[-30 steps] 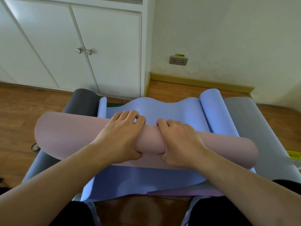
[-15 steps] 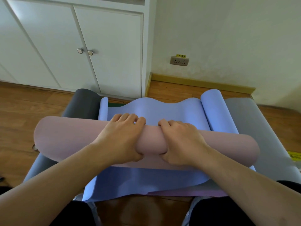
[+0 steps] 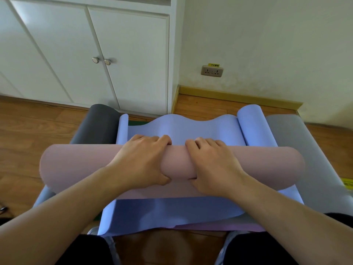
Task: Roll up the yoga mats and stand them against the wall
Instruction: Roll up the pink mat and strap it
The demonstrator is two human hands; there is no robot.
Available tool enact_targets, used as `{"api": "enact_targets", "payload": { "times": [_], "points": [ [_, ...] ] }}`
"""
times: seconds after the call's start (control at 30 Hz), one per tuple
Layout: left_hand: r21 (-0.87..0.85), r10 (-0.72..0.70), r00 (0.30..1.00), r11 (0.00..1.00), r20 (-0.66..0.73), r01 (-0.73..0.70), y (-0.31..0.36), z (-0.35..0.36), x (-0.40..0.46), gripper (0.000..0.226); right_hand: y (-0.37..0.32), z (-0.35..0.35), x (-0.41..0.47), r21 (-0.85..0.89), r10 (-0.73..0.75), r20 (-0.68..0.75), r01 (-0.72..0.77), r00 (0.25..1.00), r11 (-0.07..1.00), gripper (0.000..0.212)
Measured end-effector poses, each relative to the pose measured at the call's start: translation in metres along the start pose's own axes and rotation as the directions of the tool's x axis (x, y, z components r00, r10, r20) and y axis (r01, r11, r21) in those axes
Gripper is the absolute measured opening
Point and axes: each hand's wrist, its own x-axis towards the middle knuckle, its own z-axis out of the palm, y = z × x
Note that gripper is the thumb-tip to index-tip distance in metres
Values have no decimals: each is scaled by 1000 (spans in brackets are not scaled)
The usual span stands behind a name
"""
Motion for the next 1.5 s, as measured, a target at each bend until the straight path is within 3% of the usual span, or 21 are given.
{"api": "enact_targets", "payload": {
  "times": [0.13,0.2,0.37,0.5,0.63,0.7,0.87,0.97,1.1,1.2,1.37,1.5],
  "points": [
    [193,40,996,981,-80,-24,8,15,-2,90,4,-4,1,51,25,33,-27,999,998,51],
    [175,43,995,984,-88,-27,7,19,1,80,3,-3,-1,78,30,53,-35,998,996,53],
    [4,20,999,1000,-36,-20,-4,5,4,75,4,-1,-2,7,4,61,-5,998,1000,101],
    [-2,24,1000,1000,6,-24,-2,1,2,77,1,1,0,15,9,57,-9,998,1000,72],
    [172,34,998,985,-52,-24,8,12,-3,90,2,-4,2,37,29,48,-31,998,999,57],
    [199,33,996,980,-79,-16,8,16,-1,84,2,-4,1,54,32,43,-34,999,998,60],
    [1,4,999,1000,-45,-4,-5,1,3,75,2,-4,-1,-24,1,59,0,998,1000,106],
    [-29,-11,999,999,32,12,-7,-3,2,77,-1,0,0,-16,-1,52,1,999,1000,84],
    [119,12,1000,993,5,-12,3,7,-4,93,0,-3,3,18,15,62,-16,998,1000,64],
    [182,13,999,983,-48,-4,7,15,-2,84,-1,-3,3,44,24,61,-27,998,999,64],
    [26,8,998,1000,-60,-7,-4,2,3,70,2,-4,2,-11,12,76,-11,997,1000,107],
    [-10,-3,1000,1000,0,3,-8,-2,2,74,-1,-1,1,-14,12,52,-11,999,1000,80]
  ]
}}
